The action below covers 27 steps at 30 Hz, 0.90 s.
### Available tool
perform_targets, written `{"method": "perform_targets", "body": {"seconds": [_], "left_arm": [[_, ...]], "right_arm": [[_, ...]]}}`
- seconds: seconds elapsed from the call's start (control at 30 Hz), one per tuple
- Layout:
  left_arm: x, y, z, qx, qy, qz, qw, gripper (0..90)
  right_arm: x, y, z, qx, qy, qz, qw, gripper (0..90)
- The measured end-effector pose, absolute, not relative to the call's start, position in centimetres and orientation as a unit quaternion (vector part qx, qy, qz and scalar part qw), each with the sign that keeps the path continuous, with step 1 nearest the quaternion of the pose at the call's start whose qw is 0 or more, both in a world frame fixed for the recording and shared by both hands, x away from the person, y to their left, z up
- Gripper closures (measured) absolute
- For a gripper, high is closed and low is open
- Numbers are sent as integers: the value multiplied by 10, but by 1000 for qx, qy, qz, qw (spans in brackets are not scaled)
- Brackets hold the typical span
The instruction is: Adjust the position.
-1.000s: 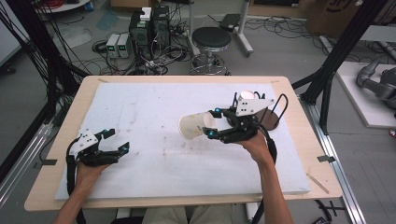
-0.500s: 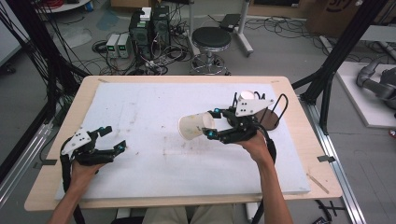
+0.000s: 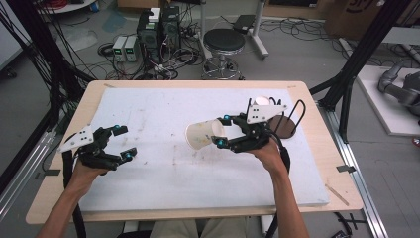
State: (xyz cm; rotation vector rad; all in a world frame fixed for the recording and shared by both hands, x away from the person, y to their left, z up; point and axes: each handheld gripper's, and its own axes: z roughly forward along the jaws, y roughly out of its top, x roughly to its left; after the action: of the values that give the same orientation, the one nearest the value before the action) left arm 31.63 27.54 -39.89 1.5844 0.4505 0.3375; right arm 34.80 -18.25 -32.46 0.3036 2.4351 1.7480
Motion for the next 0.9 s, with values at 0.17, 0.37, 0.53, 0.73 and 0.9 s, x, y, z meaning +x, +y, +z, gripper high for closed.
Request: {"method": "perform_targets", "body": {"seconds": [0.17, 0.37, 0.53, 0.73, 0.9], "left_arm": [[321, 265, -387, 705, 162, 126, 679, 73], [326, 254, -384, 713, 141, 104, 679, 73], [331, 250, -383, 718, 138, 91, 676, 73], [334, 246, -376, 716, 131, 82, 681, 73], [339, 238, -370, 719, 122, 73, 680, 74]], "right_arm": [[348, -179, -324, 97, 806, 580, 62, 376], [348, -175, -325, 90, 807, 581, 56, 376], [347, -173, -325, 86, 808, 580, 51, 376], [347, -172, -325, 83, 809, 580, 49, 376], [347, -169, -326, 80, 808, 582, 48, 376]]}}
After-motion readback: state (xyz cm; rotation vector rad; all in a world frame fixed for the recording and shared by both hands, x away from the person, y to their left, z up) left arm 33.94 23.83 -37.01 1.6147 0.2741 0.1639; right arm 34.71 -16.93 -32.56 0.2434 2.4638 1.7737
